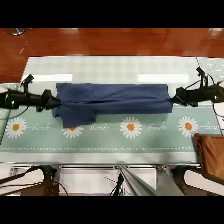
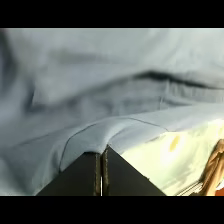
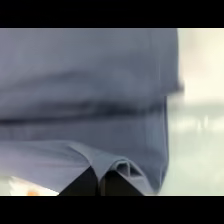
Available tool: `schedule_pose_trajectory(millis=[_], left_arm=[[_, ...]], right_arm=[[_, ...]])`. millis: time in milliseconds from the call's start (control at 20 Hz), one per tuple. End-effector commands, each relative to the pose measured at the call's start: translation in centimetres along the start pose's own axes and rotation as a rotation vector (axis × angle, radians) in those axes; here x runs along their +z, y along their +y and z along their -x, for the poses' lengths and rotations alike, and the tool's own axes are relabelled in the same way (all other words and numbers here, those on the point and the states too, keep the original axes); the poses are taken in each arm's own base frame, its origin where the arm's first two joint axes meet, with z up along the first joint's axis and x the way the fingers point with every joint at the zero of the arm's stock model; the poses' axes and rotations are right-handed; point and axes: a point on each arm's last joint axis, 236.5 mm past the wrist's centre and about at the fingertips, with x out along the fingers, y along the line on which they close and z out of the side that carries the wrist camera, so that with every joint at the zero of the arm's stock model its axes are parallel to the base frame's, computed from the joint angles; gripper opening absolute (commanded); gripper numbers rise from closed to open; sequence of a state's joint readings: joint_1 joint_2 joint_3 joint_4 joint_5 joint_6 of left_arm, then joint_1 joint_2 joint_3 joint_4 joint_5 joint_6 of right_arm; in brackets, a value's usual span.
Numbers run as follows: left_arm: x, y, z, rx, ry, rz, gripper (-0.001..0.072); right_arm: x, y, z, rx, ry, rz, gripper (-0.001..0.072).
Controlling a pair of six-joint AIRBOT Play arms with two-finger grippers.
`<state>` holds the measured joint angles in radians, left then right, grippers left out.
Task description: Fold the shirts.
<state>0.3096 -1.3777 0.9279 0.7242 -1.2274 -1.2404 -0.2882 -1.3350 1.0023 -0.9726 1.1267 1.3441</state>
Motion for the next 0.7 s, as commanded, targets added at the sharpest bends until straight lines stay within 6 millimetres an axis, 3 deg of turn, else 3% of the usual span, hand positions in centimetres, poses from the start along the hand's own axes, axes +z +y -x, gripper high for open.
schedule_pose_trajectory(millis=[0,250,500,550,600,650], left_arm=[[5.3,-1.6,-1.9,-0.001,0.002,0.024,0.0019],[10.7,-2.3,-3.8,-0.025,0.049,0.022,0.0019],[12.4,-1.9,-6.7,-0.025,0.077,0.015,0.0023],[12.4,-1.8,-6.8,-0.024,0.080,0.017,0.0150],[12.3,-1.7,-6.5,-0.027,0.087,0.020,0.0519],[11.8,-1.5,-5.4,-0.029,0.116,0.018,0.0703]], right_arm=[[4.2,0.4,-1.3,0.020,-0.027,-0.015,0.0020],[7.7,0.5,-3.2,0.067,-0.034,-0.047,0.0020],[8.2,-0.4,-6.4,0.105,-0.013,-0.125,0.0028],[8.2,-0.5,-6.6,0.109,-0.011,-0.133,0.0215],[8.3,-0.8,-6.4,0.108,-0.014,-0.132,0.0571],[8.5,-1.0,-5.8,0.108,-0.019,-0.113,0.0620]])
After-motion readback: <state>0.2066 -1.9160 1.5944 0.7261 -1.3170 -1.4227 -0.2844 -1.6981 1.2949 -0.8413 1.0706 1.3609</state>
